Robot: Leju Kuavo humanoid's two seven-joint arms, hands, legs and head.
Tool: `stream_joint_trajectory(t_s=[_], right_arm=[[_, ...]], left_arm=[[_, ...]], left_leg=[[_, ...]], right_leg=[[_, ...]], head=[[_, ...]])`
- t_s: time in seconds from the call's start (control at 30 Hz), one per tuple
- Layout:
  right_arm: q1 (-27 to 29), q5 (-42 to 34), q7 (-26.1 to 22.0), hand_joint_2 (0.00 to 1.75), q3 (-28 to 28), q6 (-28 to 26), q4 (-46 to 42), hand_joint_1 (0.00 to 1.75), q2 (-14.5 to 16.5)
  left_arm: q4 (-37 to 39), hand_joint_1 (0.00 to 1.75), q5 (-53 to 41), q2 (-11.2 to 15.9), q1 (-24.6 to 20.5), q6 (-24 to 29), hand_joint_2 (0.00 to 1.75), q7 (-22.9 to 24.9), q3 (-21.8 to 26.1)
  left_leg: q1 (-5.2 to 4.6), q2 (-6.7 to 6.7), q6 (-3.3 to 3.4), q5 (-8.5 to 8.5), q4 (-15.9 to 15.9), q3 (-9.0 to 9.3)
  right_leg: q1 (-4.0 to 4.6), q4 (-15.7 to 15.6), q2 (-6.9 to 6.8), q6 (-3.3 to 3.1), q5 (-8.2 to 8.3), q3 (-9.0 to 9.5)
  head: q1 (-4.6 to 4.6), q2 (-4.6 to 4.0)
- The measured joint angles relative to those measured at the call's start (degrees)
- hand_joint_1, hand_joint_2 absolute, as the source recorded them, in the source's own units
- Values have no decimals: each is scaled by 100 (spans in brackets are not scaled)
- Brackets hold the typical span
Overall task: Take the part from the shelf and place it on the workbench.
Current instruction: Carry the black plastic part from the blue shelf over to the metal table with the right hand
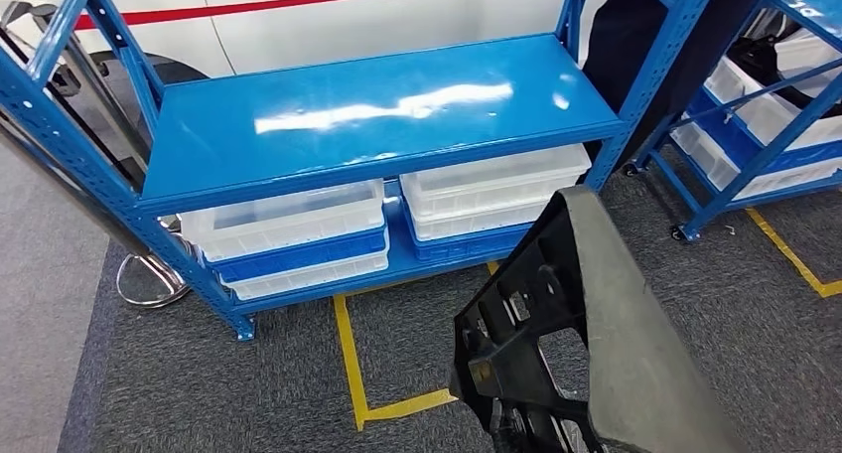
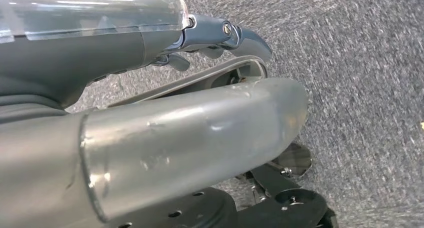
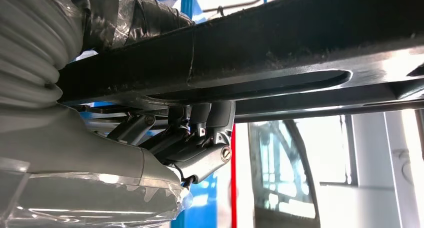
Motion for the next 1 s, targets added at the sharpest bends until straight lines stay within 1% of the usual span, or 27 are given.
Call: stream_joint_trajectory(t_s=[0.03,0.07,0.1,0.17,0.2,0.23,0.3,0.33,0.37,0.4,0.43,0.47,0.5,0.53,0.57,0.6,0.63,0.67,0.7,0.73,0.8,0.83,0.87,0.9,0.93,0.97,1.0], right_arm=[[20,-8,-1,175,-7,-3,-2,175,-1],[39,-16,-2,175,-14,-5,-4,175,-1],[64,-26,0,175,-22,-5,-7,175,-1],[112,-41,0,175,-43,-5,-12,175,-1],[138,-45,1,175,-53,-5,-13,175,0],[158,-48,0,175,-61,-5,-13,175,1],[181,-51,2,175,-68,-5,-13,175,1],[190,-52,4,175,-70,-4,-13,175,1],[203,-52,7,175,-75,-2,-10,175,2],[220,-53,12,175,-85,-1,-7,175,2],[237,-53,16,175,-98,1,-3,175,3],[250,-53,20,175,-112,2,1,175,4],[258,-53,22,175,-125,2,3,175,5],[262,-53,24,175,-133,3,3,175,7],[266,-54,26,175,-140,5,4,175,11],[274,-55,28,175,-149,8,4,175,19],[286,-57,32,175,-160,11,4,175,29],[301,-58,34,175,-174,13,5,175,40],[314,-60,37,175,-191,18,5,175,48],[322,-58,39,175,-209,28,7,175,51],[327,-47,42,175,-243,60,22,175,54],[329,-38,44,175,-256,73,34,175,54],[334,-27,46,175,-269,80,49,175,54],[340,-17,48,175,-283,82,61,175,54],[346,-4,49,175,-296,83,71,175,57],[350,14,52,175,-308,83,77,175,65],[350,34,55,175,-318,83,81,175,75]], left_arm=[[-1,0,-12,1,-5,-1,0,12,0],[-1,0,-20,3,-11,-2,0,18,-1],[-2,0,-25,5,-19,-3,0,21,-1],[-2,0,-28,4,-33,-7,0,19,-1],[-2,0,-28,5,-36,-9,0,16,0],[-2,0,-29,7,-33,-10,0,13,0],[-2,0,-29,7,-24,-10,0,9,0],[-2,0,-28,6,-17,-10,0,9,0],[-2,0,-28,5,-13,-10,0,8,0],[-2,0,-27,4,-10,-10,0,7,0],[-2,0,-27,4,-10,-11,0,6,0],[-2,0,-27,4,-12,-14,0,5,0],[-2,0,-28,11,-13,-17,0,4,0],[-2,0,-29,16,-12,-21,0,4,0],[-2,0,-32,21,-11,-27,0,4,-1],[-2,0,-34,25,-14,-36,0,5,-1],[-2,0,-37,23,-20,-44,0,5,-1],[-2,0,-39,18,-27,-51,0,6,-2],[-2,0,-38,14,-32,-56,0,7,-1],[-2,0,-37,10,-31,-58,0,7,-1],[-2,0,-34,8,-18,-62,0,10,0],[-2,0,-34,8,-13,-64,0,13,0],[-2,0,-35,8,-10,-67,0,15,0],[-2,0,-38,8,-13,-71,0,15,0],[-2,0,-47,7,-20,-75,0,15,0],[-2,0,-56,4,-29,-80,0,16,0],[-2,0,-65,3,-38,-83,0,17,0]], left_leg=[[-3,37,-38,-13,46,-18],[-13,66,-74,-22,85,-17],[-22,96,-110,-21,102,-19],[-19,141,-179,-57,169,-17],[-10,96,-213,-145,272,-55],[1,-2,-240,-305,474,-129],[17,-250,-267,-753,1159,-389],[21,-320,-269,-926,1507,-524],[22,-351,-264,-995,1732,-603],[21,-366,-247,-937,1753,-590],[18,-382,-220,-775,1558,-480],[13,-434,-180,-559,1198,-293],[6,-562,-129,-385,783,-89],[2,-694,-94,-264,445,74],[-6,-802,-68,-206,217,174],[-12,-858,-56,-206,110,210],[-16,-822,-59,-192,74,211],[-4,-758,-49,-174,34,208],[9,-691,-35,-148,-4,209],[22,-615,-8,-117,-37,206],[20,-451,34,-84,-60,182],[12,-364,47,-80,-55,160],[7,-282,44,-80,-45,140],[5,-198,39,-84,-33,122],[5,-123,27,-92,-17,113],[7,-53,9,-107,3,113],[4,8,-17,-129,26,120]], right_leg=[[16,-240,-78,-31,18,156],[30,-355,-128,-79,-16,206],[47,-335,-131,-134,-11,182],[37,-365,-51,-236,1,128],[33,-366,-7,-283,27,104],[27,-375,34,-331,59,77],[36,-379,133,-398,120,-1],[50,-376,196,-414,149,-45],[65,-373,264,-420,175,-81],[79,-370,335,-416,198,-108],[91,-366,403,-410,215,-123],[101,-364,468,-401,229,-130],[106,-361,528,-388,244,-138],[110,-356,589,-365,264,-152],[109,-352,644,-337,287,-172],[103,-352,702,-299,315,-197],[103,-357,765,-255,346,-221],[97,-346,782,-223,356,-242],[100,-295,724,-193,321,-280],[104,-154,614,-168,214,-353],[95,430,348,-125,-163,-617],[84,794,284,-103,-349,-772],[74,1076,250,-83,-458,-882],[64,1189,224,-66,-463,-903],[53,1065,198,-57,-359,-805],[44,747,146,-55,-187,-606],[47,342,27,-68,-50,-371]], head=[[-1,0],[-1,0],[-3,0],[-3,0],[-4,-1],[-4,0],[-7,0],[-8,0],[-8,-1],[-8,-1],[-9,-1],[-8,-1],[-7,-1],[-7,0],[-7,0],[-7,0],[-7,0],[-7,0],[-3,1],[0,1],[6,0],[6,0],[7,0],[7,0],[8,1],[8,0],[8,-1]])
